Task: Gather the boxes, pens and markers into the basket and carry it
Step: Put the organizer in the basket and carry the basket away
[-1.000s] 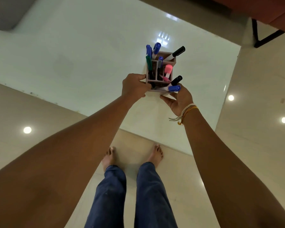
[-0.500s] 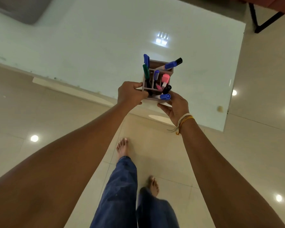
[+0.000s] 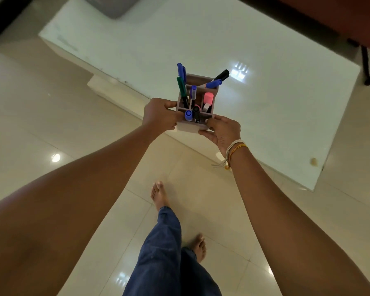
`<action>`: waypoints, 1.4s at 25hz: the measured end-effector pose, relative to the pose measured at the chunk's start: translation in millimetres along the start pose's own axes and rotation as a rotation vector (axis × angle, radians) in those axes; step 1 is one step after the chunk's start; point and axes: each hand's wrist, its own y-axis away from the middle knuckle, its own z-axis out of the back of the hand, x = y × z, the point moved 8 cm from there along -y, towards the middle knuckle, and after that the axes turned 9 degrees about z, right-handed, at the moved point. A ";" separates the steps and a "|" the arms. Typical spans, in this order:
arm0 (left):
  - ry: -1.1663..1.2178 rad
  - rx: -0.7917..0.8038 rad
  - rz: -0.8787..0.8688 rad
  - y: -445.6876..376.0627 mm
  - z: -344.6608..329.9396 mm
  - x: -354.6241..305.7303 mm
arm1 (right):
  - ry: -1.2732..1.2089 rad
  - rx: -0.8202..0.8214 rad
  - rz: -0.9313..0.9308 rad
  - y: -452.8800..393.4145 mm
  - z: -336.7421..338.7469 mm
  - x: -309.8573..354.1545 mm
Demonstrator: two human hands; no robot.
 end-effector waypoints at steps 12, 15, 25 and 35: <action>0.170 -0.098 0.005 -124.6 170.1 -58.1 | 0.054 0.114 0.027 -74.2 -212.4 85.7; 0.195 -0.131 -0.013 -158.5 206.7 -81.3 | 0.085 0.141 0.040 -100.3 -262.2 113.3; 0.274 -0.253 0.004 -280.1 292.3 -162.0 | 0.164 0.221 0.095 -209.5 -402.2 198.1; 0.110 -0.222 0.168 -386.5 297.7 -177.9 | 0.171 0.065 -0.029 -255.0 -442.2 186.4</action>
